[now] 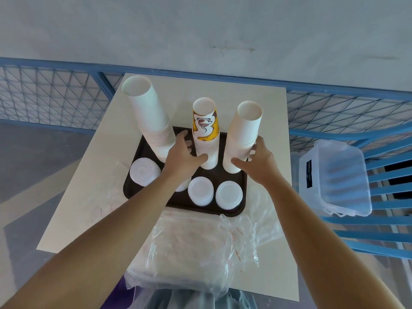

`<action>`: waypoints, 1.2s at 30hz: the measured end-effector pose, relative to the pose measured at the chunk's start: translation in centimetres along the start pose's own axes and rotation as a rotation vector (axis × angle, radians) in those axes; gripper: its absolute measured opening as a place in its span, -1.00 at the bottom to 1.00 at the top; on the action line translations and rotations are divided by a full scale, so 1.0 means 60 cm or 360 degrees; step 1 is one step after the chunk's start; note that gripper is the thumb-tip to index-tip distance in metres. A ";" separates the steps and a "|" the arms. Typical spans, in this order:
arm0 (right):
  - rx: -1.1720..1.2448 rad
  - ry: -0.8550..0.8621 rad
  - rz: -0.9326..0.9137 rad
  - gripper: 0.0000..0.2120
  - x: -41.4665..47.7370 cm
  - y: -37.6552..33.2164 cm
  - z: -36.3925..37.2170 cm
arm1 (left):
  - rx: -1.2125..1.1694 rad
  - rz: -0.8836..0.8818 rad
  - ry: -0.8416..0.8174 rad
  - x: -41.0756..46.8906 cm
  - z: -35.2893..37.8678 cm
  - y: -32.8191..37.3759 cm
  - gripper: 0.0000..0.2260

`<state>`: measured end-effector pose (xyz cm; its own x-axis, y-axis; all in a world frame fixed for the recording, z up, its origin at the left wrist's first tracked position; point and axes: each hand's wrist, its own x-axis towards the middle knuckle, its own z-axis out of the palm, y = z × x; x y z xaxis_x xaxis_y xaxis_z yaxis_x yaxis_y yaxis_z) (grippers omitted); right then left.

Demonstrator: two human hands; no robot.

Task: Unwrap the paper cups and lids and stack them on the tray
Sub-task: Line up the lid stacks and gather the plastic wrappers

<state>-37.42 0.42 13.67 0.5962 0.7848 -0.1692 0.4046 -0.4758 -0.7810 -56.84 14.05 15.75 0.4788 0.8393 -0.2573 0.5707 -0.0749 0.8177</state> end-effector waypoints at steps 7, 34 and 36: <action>0.0171 0.0398 0.0027 -0.52 -0.117 0.043 0.021 | 0.0410 0.0624 0.0380 -0.161 0.010 -0.081 -0.60; -0.0252 0.0096 -0.0423 -0.51 -0.148 0.120 0.128 | 0.1072 0.0939 0.0036 -0.096 0.072 -0.152 -0.62; -0.0253 0.0105 -0.0435 -0.52 -0.145 0.122 0.129 | 0.1076 0.0926 0.0031 -0.091 0.074 -0.149 -0.62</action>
<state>-44.99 -6.81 4.79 0.4919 0.8672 0.0772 0.6562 -0.3110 -0.6876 -61.60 7.72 7.57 0.8075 0.5781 0.1177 0.5154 -0.7884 0.3359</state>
